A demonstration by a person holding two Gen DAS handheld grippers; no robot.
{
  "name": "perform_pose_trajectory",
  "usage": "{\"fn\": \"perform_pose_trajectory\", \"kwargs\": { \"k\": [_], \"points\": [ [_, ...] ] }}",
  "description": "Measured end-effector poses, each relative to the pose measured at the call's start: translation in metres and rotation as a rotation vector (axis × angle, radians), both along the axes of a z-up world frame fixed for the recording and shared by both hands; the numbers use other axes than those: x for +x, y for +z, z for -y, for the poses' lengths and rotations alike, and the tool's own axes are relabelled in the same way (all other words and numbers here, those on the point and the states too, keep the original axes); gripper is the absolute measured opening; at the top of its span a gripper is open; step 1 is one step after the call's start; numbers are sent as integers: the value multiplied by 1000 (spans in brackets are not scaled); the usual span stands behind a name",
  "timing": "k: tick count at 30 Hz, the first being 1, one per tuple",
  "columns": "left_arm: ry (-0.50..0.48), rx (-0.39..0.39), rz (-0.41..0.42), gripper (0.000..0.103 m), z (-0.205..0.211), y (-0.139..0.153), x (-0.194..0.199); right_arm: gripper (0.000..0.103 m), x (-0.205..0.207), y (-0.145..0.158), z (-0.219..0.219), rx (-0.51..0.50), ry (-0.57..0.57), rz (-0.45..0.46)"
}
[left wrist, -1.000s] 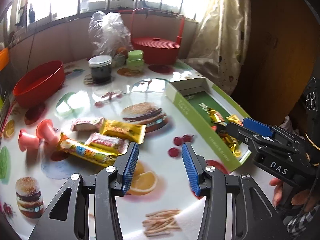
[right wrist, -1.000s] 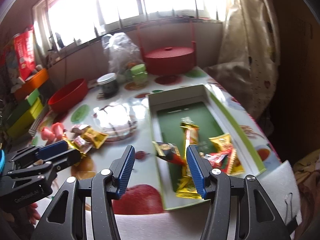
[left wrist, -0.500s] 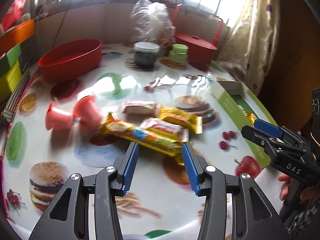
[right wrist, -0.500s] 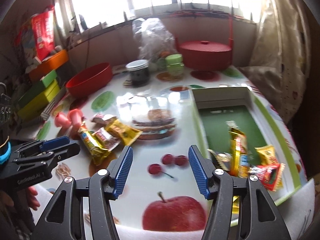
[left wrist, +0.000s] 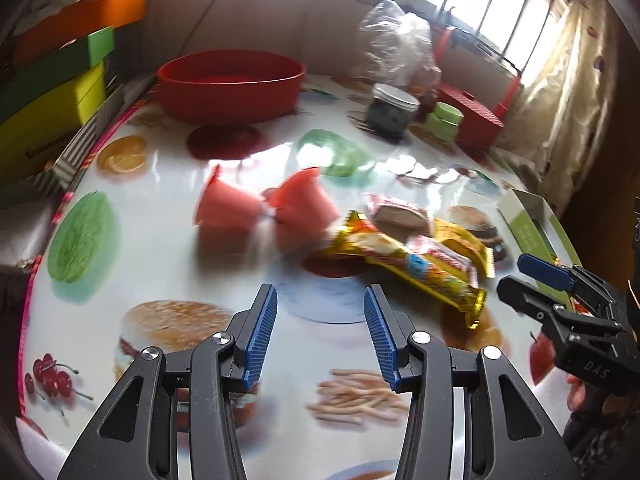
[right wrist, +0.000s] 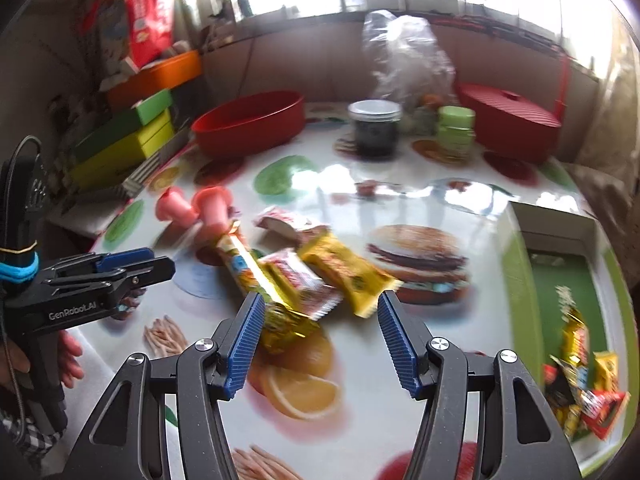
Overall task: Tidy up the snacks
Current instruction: 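Move both open tools back toward the remaining snacks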
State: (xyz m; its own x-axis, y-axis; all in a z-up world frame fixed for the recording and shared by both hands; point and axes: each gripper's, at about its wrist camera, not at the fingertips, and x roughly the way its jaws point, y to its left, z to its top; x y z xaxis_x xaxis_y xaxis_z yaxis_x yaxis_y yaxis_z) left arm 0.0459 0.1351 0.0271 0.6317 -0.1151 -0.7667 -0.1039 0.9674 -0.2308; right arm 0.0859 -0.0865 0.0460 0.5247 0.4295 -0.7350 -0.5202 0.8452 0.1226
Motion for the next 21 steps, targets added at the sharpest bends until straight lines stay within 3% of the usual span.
{"fn": "perform_pose_trajectory", "kwargs": {
  "k": [6, 12, 21],
  "points": [
    [35, -5, -13, 47, -17, -7, -3, 59, 7, -12, -38, -39, 112, -22],
    [62, -20, -22, 47, -30, -12, -1, 59, 13, -24, -56, -72, 143, -29],
    [104, -44, -21, 47, -51, -13, 14, 45, 12, -25, -68, -111, 166, 6]
  ]
}}
